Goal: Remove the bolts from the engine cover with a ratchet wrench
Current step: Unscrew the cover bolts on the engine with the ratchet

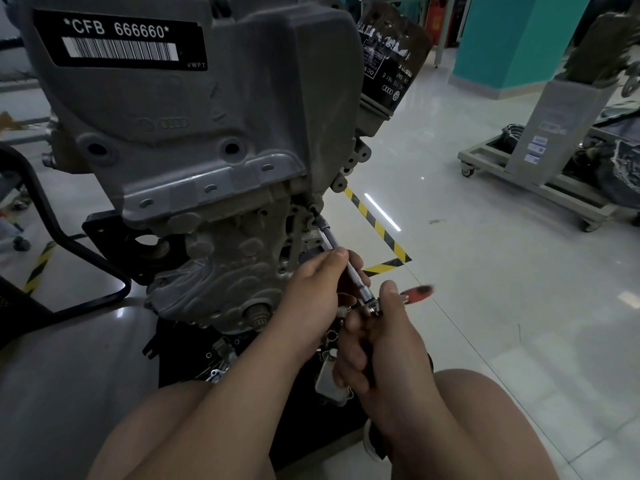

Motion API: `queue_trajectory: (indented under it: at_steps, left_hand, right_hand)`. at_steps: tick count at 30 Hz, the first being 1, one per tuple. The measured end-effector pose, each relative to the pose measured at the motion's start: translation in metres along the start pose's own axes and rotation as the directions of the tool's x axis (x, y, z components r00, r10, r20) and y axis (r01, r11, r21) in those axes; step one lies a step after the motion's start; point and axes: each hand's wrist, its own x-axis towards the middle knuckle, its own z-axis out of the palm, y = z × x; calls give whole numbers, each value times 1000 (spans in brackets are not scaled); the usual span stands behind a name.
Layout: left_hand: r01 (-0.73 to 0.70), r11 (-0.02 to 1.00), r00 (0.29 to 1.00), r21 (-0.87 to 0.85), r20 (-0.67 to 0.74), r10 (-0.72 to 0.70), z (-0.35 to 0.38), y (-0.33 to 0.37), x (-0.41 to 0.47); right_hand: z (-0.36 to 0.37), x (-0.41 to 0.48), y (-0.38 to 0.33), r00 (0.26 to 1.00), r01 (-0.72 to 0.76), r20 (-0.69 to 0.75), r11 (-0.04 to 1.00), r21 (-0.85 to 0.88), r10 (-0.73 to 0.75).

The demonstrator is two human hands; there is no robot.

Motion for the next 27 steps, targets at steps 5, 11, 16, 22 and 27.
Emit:
queue_trajectory:
  at_steps: [5,11,16,22,27]
  left_hand:
    - [-13,1000,1000,-11,26,13,-3,1,0]
    - [-5,1000,1000,-15,17,5,-4,1,0]
    - [8,1000,1000,-19,12,-7,-3,5,-3]
    - [69,997,996,-24,50,-67,1,4,-6]
    - [84,993,996,-88,14,-83,4,3,-5]
  right_hand:
    - [-13,2,-3,899,333,-1,686,-647,-437]
    - [-21,4,-4,784,297,170,120,-947,-597]
    - [-18,6,-1,830,376,76,453,-808,-553]
    - [-9,8,-6,999,-30,13,998,-62,31]
    - [-3,1,-3,954,-235,240,944,233,178]
